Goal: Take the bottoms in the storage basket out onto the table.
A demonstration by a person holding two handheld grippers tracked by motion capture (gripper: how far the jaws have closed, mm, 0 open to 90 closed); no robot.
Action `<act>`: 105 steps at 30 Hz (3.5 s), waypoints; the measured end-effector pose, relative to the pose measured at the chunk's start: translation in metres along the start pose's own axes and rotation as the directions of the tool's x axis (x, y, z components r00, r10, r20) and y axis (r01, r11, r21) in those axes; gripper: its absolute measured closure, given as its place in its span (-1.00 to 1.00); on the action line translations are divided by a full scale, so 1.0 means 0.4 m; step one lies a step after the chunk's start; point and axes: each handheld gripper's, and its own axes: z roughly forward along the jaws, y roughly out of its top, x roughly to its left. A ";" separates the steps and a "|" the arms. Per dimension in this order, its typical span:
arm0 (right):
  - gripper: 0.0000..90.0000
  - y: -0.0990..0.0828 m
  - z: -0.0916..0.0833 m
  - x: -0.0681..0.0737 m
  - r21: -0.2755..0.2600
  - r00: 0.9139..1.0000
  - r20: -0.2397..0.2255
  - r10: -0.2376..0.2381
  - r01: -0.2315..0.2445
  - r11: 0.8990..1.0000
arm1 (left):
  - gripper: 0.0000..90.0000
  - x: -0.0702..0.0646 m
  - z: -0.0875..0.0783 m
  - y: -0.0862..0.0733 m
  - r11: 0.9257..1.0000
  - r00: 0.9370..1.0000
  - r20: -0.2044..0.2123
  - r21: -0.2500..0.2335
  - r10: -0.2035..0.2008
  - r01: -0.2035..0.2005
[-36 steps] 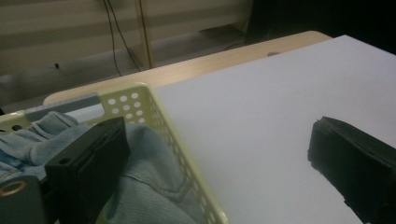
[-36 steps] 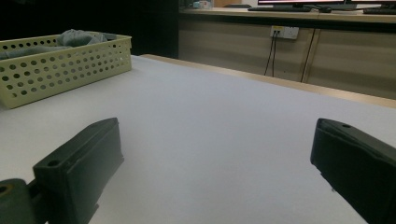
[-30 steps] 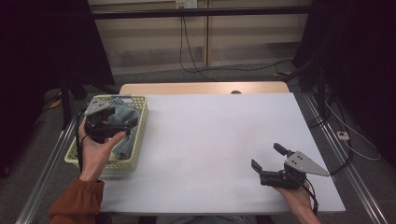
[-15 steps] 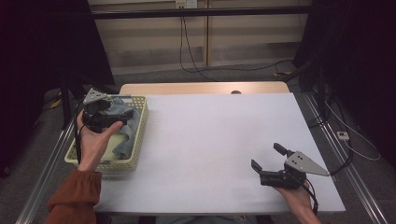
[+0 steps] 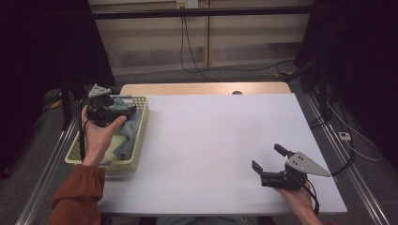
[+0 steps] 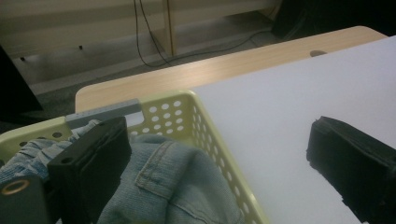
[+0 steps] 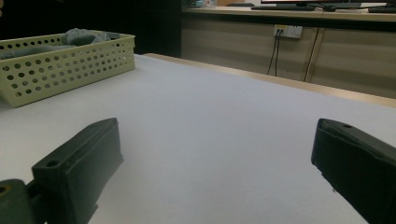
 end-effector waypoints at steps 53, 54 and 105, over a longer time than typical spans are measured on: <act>-0.96 0.000 0.004 0.001 0.006 1.000 -0.004 -0.004 0.004 1.000 | -0.79 0.068 0.212 -0.075 0.932 0.994 -0.110 0.359 -0.018 0.057; -0.96 0.000 0.004 0.001 0.006 1.000 -0.005 -0.006 0.006 1.000 | -0.79 0.071 0.211 -0.077 0.928 0.994 -0.107 0.367 -0.029 0.067; -0.96 0.000 0.007 -0.001 0.006 1.000 -0.007 0.012 -0.012 1.000 | 0.53 0.083 0.147 -0.098 0.944 0.993 0.008 0.310 -0.121 0.112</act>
